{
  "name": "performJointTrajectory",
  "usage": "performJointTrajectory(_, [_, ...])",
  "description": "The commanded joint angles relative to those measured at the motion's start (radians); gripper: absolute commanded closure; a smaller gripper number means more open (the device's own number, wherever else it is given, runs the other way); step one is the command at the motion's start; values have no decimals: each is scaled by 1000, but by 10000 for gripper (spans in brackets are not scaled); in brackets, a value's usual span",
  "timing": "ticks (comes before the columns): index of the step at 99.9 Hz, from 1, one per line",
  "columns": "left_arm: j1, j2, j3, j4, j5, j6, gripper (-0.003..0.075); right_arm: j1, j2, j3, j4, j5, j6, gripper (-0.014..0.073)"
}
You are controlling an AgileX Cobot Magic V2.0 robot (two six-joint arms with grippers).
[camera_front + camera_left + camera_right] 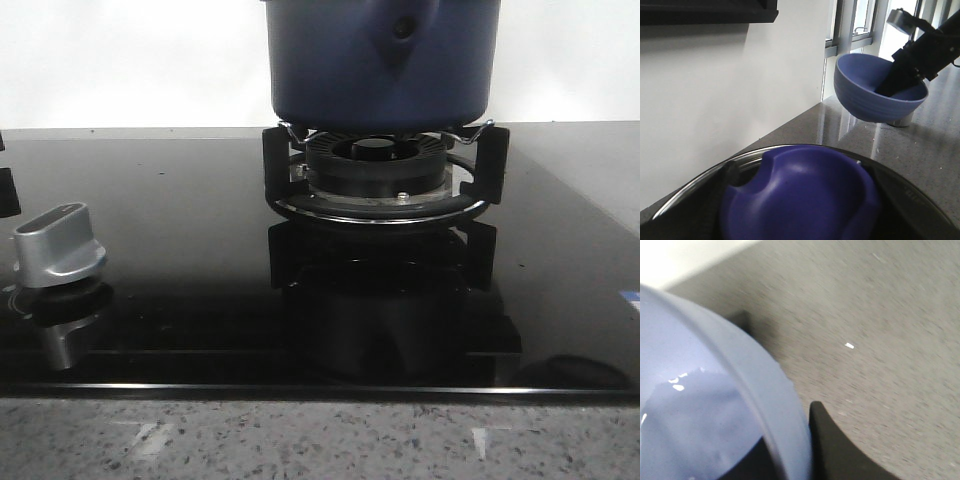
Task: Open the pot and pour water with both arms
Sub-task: 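Lift the bowl with the right gripper and carry it over the pot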
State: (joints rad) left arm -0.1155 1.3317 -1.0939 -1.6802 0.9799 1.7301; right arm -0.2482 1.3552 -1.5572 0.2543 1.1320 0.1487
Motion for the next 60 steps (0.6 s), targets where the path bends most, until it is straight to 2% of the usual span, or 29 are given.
performJointTrajectory(1, [4,-37,-31,-104,28,-3,416,18,-39,-70,47,-40,-15,657])
performJointTrajectory(60, [4,-37,-31,-102,24,-3,416,313,16,-96,58,-98,-10,656])
